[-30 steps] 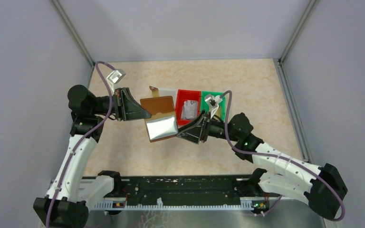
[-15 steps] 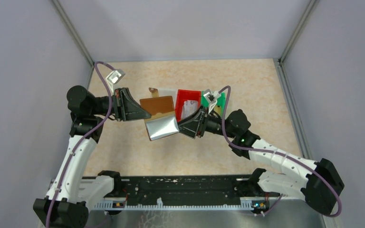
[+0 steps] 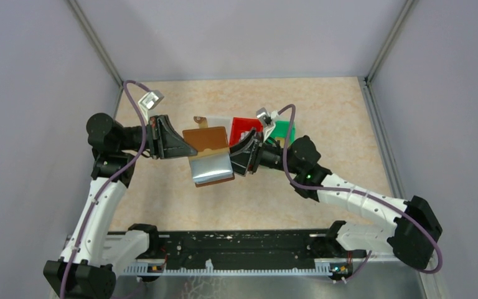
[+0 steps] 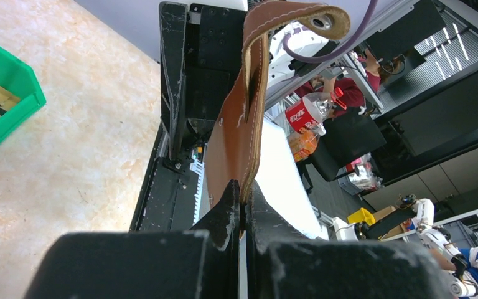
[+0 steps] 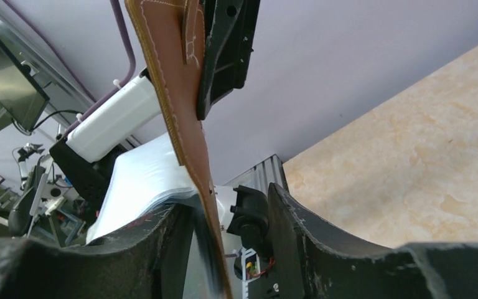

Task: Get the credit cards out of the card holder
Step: Open the card holder.

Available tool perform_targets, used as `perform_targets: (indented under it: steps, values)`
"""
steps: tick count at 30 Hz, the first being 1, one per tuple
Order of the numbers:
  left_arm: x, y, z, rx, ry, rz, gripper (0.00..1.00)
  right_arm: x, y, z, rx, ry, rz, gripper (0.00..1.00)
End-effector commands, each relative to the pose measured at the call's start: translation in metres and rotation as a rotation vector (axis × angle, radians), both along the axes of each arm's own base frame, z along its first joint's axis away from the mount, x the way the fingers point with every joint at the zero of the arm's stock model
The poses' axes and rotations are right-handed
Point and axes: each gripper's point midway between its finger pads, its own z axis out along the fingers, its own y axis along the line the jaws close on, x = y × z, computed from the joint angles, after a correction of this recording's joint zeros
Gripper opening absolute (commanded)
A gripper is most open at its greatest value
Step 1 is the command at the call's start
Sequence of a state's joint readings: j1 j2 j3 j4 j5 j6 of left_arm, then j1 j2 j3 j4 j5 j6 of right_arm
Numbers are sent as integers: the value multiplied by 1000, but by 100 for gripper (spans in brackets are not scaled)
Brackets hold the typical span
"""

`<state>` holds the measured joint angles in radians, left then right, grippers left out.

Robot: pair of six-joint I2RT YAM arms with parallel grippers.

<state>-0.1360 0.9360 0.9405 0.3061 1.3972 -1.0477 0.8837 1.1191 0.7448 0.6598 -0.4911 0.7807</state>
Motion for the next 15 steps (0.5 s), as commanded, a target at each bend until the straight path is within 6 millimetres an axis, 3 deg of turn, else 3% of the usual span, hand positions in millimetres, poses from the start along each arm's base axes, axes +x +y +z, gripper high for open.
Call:
perform_targets:
  steps: [1,4,9,15]
  values:
    - [-6,0,4,0,-36,-21,0,-11,-2,53,141,-104,32,48]
    - [-7,1,1,6,-46,-25,0,-12,-4,59,178,-91,36,50]
    - [-9,1,-8,17,-78,-32,0,-14,0,61,220,-34,82,35]
    - [-12,2,-20,38,-106,-42,2,-12,5,59,250,15,107,30]
